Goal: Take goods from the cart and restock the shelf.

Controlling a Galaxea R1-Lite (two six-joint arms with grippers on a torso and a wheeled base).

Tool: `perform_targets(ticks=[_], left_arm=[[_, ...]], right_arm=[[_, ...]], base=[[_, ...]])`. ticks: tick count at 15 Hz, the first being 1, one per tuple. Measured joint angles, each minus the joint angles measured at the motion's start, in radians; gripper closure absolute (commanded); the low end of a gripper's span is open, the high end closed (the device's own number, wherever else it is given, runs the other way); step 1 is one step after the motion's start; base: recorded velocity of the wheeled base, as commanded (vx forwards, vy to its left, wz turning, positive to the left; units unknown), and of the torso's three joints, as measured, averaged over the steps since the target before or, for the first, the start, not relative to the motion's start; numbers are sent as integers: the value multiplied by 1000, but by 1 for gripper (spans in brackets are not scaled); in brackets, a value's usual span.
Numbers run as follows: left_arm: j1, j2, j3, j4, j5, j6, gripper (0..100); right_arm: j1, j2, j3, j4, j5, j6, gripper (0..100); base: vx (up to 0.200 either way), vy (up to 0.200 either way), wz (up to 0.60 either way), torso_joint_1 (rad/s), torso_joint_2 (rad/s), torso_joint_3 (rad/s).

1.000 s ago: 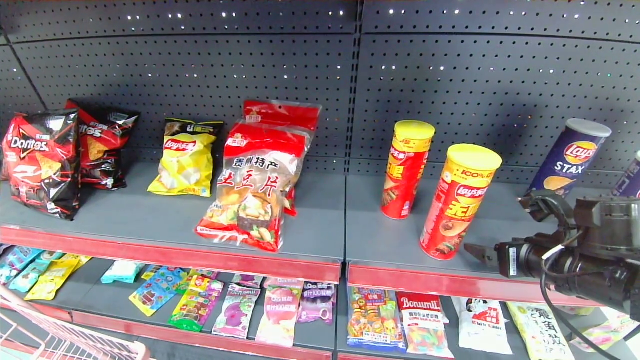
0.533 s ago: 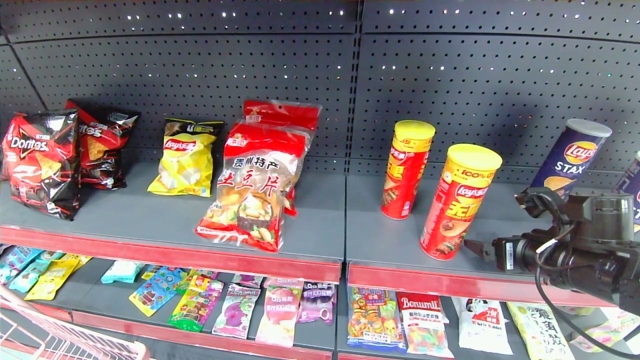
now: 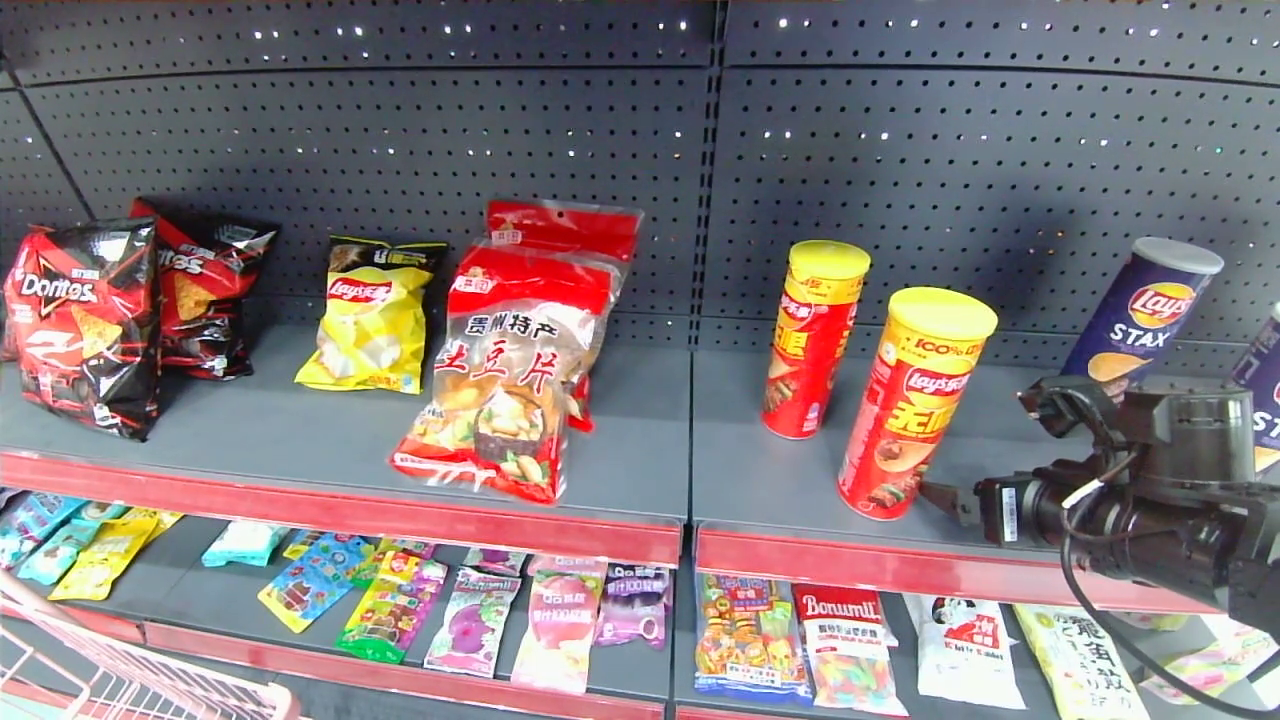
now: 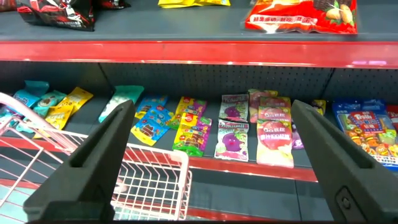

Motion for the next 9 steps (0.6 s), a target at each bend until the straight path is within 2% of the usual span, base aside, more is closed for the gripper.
perform_targets(ticks=[9], left_arm=[[-1, 0, 0, 0, 0, 0, 0]], right_arm=[[-4, 35, -27, -4, -1, 0, 0]], base=[[0, 0, 0, 0, 0, 0]])
